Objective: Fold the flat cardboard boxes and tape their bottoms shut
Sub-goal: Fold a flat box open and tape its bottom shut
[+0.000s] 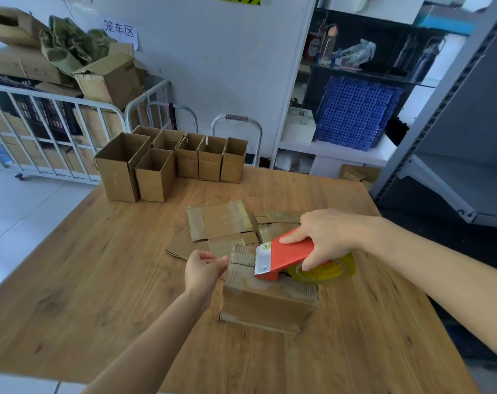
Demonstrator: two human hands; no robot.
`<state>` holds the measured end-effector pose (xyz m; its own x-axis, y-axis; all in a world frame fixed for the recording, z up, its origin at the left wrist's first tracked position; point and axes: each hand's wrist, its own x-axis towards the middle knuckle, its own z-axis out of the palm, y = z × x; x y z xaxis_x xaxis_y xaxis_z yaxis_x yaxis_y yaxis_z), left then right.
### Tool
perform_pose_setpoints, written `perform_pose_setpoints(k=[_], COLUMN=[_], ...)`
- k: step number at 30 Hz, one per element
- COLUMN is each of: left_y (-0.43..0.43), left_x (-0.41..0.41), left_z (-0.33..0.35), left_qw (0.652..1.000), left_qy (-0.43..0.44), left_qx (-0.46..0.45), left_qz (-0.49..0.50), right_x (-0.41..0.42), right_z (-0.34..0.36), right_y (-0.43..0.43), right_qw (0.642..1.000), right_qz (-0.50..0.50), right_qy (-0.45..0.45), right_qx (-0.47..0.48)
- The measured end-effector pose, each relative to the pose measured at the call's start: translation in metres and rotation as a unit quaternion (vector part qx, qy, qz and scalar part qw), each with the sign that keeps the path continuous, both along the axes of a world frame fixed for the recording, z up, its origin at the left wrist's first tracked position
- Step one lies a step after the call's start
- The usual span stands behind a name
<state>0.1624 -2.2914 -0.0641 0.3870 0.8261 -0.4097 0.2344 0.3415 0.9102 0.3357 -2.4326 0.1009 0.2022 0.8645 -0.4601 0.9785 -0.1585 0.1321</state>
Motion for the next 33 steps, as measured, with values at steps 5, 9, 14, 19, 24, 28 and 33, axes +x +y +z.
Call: perform_pose_setpoints(k=[5, 9, 14, 19, 24, 28, 33], left_y=[-0.017, -0.014, -0.011, -0.026, -0.026, -0.018, -0.007], left_x=[0.003, 0.001, -0.021, -0.034, -0.013, 0.016, 0.016], left_z=[-0.002, -0.006, -0.021, 0.016, 0.041, 0.035, 0.026], left_qw=[0.996, 0.999, 0.999, 0.966, 0.780, 0.694, 0.673], left_qy=[0.016, 0.032, 0.043, -0.052, 0.193, 0.240, 0.232], left_qx=[0.073, 0.030, 0.004, 0.121, 0.393, 0.470, 0.518], left_qz=[0.041, 0.014, 0.018, -0.223, -0.446, -0.489, -0.475], right_x=[-0.001, -0.002, -0.002, 0.001, 0.000, -0.004, 0.017], right_z=[-0.002, -0.001, -0.001, -0.001, 0.000, 0.000, 0.011], right_y=[-0.002, 0.000, 0.001, 0.001, 0.002, 0.001, -0.017], right_qw=[1.000, 1.000, 1.000, 1.000, 1.000, 1.000, 0.995], right_qz=[-0.005, -0.005, -0.008, -0.008, -0.005, 0.005, -0.060], right_qy=[0.003, 0.007, 0.013, 0.020, 0.020, 0.011, 0.080], right_qx=[0.012, 0.002, 0.005, 0.005, 0.004, 0.007, 0.031])
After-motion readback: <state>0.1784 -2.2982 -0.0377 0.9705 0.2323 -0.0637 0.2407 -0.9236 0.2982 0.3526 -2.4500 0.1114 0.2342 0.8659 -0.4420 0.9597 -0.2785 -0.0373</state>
